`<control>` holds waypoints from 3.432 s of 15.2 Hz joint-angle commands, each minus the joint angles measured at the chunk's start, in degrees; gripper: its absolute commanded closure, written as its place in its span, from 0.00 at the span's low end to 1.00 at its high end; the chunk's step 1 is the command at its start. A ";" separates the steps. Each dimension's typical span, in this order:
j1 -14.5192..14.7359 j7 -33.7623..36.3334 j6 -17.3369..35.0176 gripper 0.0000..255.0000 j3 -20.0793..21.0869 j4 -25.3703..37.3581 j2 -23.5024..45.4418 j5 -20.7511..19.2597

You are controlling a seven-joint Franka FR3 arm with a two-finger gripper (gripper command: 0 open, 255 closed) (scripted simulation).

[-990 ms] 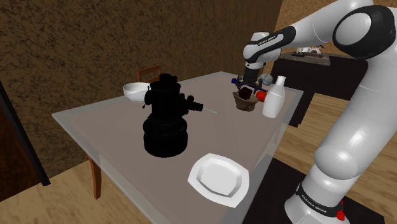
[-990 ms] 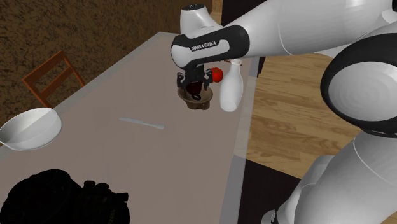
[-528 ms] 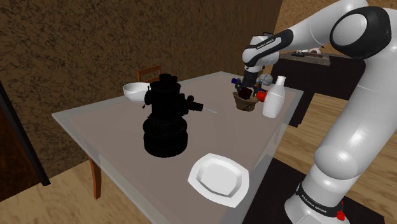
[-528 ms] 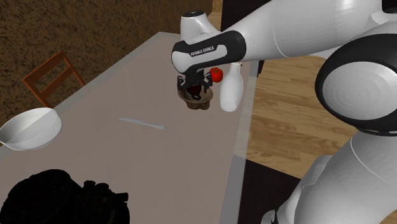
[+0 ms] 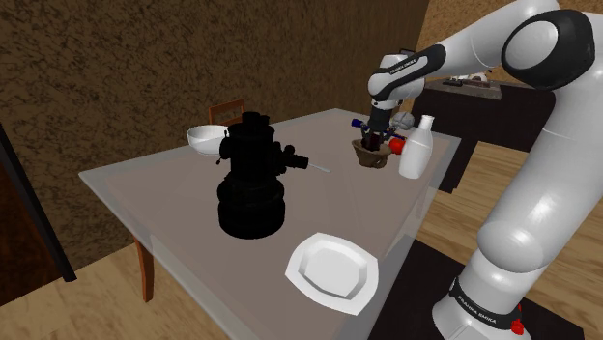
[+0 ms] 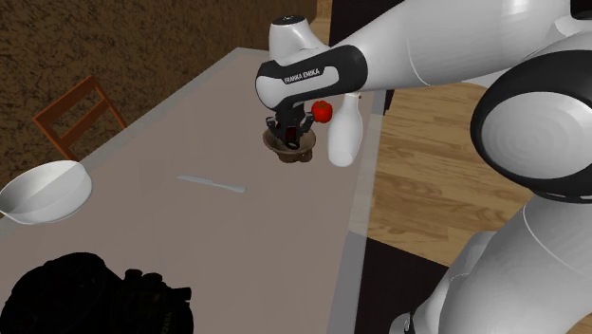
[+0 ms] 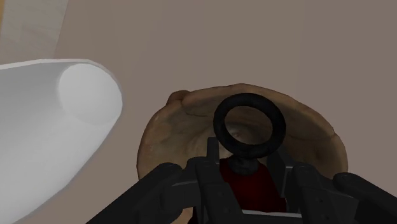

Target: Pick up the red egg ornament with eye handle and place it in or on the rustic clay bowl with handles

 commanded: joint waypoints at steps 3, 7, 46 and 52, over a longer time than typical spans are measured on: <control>-0.02 -0.03 0.08 1.00 -0.02 -0.07 0.18 0.02; 0.04 0.04 -1.53 1.00 0.03 0.94 -0.42 -0.12; -0.21 -0.95 -5.14 1.00 -0.24 5.58 0.60 0.42; -0.21 -0.95 -5.14 0.00 -0.24 5.59 0.60 0.42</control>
